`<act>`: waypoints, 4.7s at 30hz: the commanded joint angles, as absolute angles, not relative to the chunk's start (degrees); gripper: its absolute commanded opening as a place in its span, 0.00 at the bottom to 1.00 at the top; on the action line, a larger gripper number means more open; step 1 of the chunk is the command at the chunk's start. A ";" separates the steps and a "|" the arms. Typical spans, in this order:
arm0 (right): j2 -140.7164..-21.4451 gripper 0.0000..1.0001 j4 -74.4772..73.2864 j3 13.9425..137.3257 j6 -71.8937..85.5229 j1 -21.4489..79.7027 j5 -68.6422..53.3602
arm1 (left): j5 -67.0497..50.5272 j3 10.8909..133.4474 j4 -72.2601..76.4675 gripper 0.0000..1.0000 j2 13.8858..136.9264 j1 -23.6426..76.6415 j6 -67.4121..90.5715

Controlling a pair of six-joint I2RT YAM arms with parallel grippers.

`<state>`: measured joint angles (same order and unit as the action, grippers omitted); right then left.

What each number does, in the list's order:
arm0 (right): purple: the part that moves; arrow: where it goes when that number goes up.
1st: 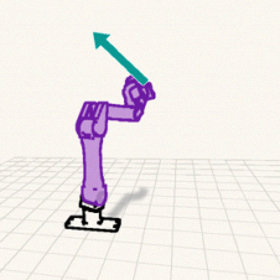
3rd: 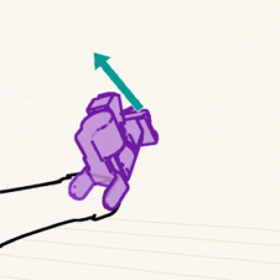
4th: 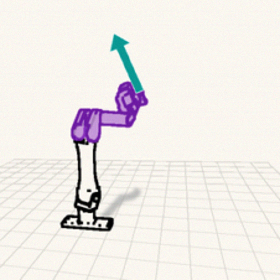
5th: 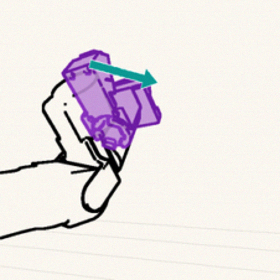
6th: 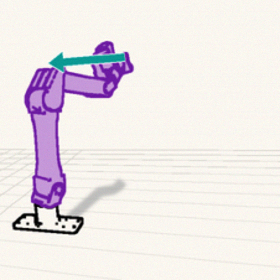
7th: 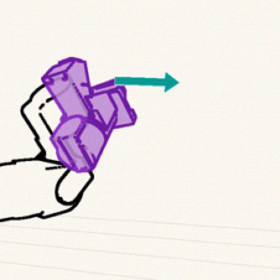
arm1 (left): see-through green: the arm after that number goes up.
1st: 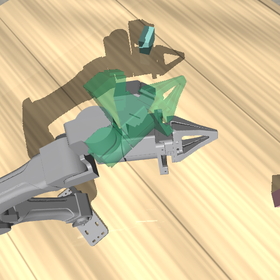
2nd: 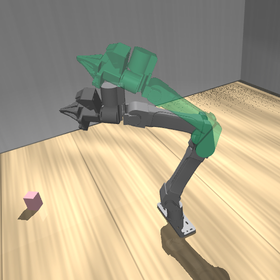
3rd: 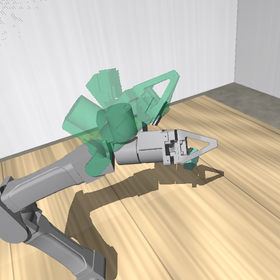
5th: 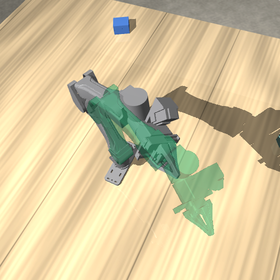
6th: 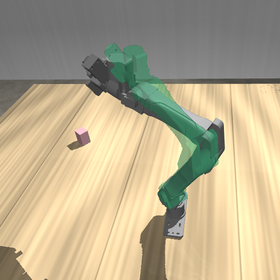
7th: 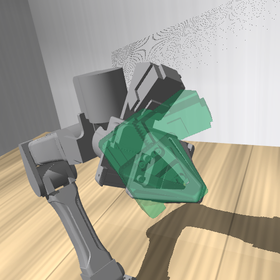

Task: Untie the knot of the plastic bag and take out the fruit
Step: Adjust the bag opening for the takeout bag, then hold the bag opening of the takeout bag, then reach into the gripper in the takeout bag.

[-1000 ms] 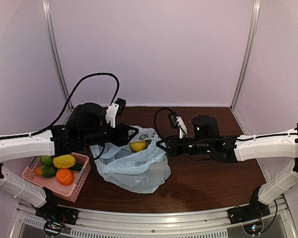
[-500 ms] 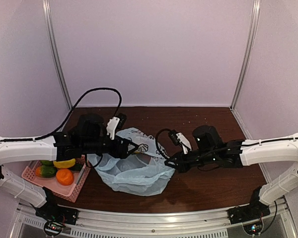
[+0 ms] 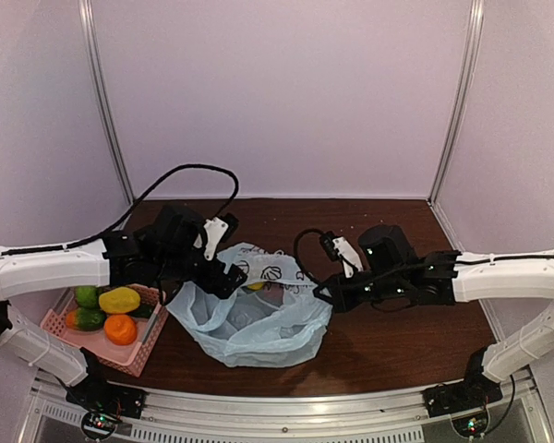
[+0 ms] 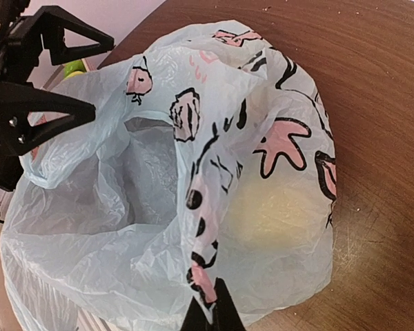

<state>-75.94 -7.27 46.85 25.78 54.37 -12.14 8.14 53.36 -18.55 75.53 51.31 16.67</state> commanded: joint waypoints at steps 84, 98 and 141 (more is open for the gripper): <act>-108.33 0.52 -32.28 91.85 26.10 67.68 8.64 | 2.63 46.83 -14.18 0.00 63.98 47.46 38.38; -98.40 0.87 -38.23 68.45 33.51 67.66 16.71 | 9.12 44.43 -16.69 0.00 63.45 46.58 41.81; -109.91 0.73 -6.57 74.94 34.10 66.08 21.35 | -10.20 29.13 7.93 0.00 68.08 46.49 39.59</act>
